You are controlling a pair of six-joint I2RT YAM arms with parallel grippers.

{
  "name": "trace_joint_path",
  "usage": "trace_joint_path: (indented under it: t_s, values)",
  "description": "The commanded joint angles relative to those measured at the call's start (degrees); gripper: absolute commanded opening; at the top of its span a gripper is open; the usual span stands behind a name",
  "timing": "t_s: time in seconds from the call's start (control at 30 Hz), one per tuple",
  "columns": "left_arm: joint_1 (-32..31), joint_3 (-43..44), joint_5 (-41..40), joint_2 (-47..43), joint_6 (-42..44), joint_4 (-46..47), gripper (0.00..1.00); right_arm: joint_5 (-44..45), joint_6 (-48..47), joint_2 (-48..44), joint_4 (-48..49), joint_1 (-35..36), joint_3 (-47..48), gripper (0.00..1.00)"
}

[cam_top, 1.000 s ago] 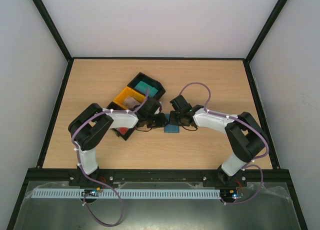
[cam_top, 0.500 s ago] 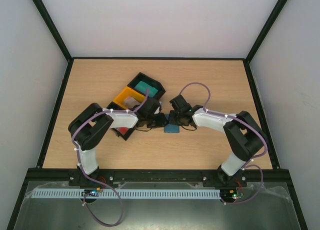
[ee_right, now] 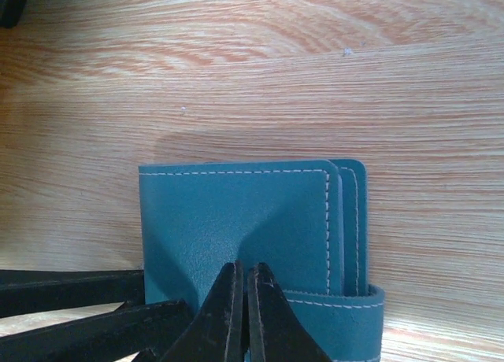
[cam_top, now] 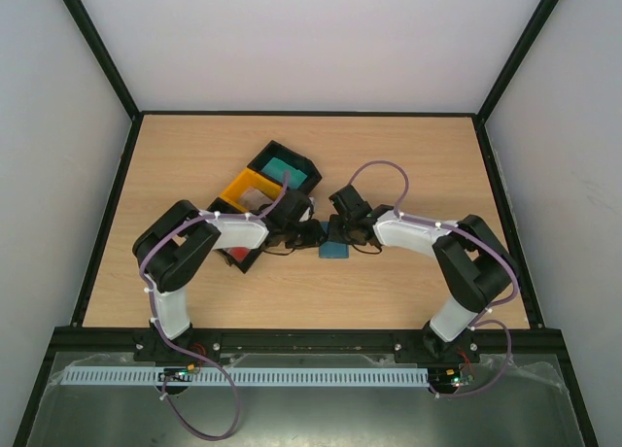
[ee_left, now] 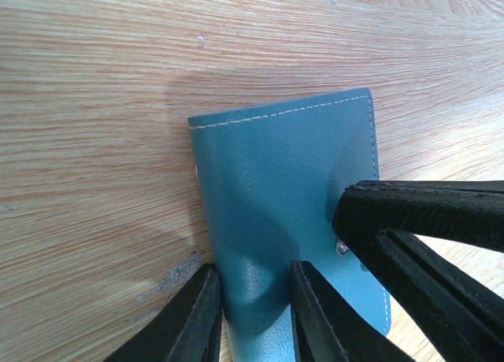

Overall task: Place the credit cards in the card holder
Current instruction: Close the card holder at the center of the board.

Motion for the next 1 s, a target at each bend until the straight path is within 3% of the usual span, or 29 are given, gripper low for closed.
trace_joint_path:
  t_s: [0.0,0.97]
  values:
    - [0.35,-1.59,-1.09,2.49,0.84,-3.69,0.27,-1.67,2.15,2.16,0.48,0.59,-3.08,0.02]
    - [0.53,-1.42,-1.21,3.67,0.49,-3.85,0.27,-6.31,5.23,-1.38,5.03,0.63,-12.04,0.02]
